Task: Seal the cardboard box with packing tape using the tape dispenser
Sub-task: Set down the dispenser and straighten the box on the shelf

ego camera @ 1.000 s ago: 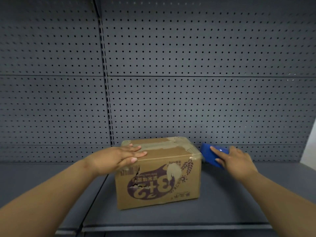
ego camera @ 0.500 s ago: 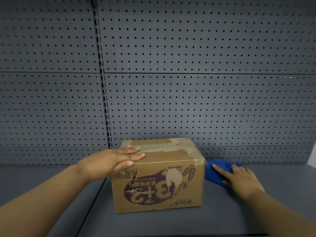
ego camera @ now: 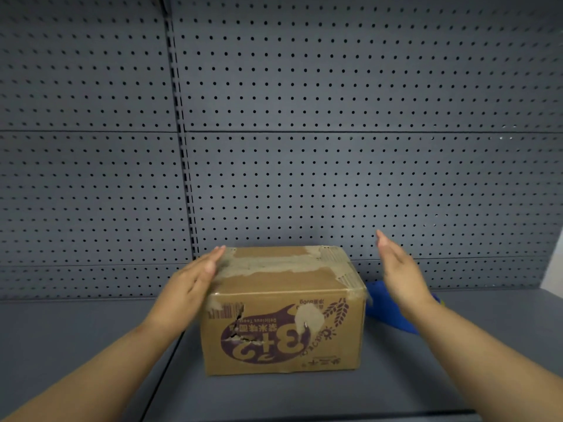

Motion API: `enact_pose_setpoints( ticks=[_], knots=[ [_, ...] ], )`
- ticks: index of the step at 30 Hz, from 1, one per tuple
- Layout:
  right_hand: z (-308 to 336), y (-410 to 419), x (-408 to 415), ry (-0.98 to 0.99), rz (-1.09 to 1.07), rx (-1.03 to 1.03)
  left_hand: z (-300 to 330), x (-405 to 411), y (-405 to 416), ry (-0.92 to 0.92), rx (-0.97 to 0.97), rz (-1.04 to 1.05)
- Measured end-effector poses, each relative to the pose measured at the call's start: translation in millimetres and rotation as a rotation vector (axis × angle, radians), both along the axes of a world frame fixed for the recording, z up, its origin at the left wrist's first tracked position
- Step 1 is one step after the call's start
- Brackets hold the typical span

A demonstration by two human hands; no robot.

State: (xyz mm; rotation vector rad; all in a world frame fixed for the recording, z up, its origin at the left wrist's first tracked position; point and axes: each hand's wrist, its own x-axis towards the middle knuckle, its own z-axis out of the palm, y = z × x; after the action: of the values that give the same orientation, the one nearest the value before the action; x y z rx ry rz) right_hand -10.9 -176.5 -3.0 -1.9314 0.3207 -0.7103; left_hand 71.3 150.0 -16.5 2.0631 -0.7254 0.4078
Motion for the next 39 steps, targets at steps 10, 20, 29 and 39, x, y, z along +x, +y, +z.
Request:
enact_pose_setpoints(
  ticks=[10,20,29,39],
  knots=[
    [2,65,14,-0.034,-0.011,0.101,-10,-21,-35,0.279,-0.518,0.179],
    [-4,74,12,0.084,-0.247,-0.479,-18,-10,-35,0.118,-0.259,0.321],
    [-10,74,12,0.047,-0.274,-0.521,-22,-12,-37,0.019,-0.259,0.357],
    [6,74,1,0.072,-0.082,-0.261,-12,-16,-28,0.207,-0.311,0.225]
  ],
)
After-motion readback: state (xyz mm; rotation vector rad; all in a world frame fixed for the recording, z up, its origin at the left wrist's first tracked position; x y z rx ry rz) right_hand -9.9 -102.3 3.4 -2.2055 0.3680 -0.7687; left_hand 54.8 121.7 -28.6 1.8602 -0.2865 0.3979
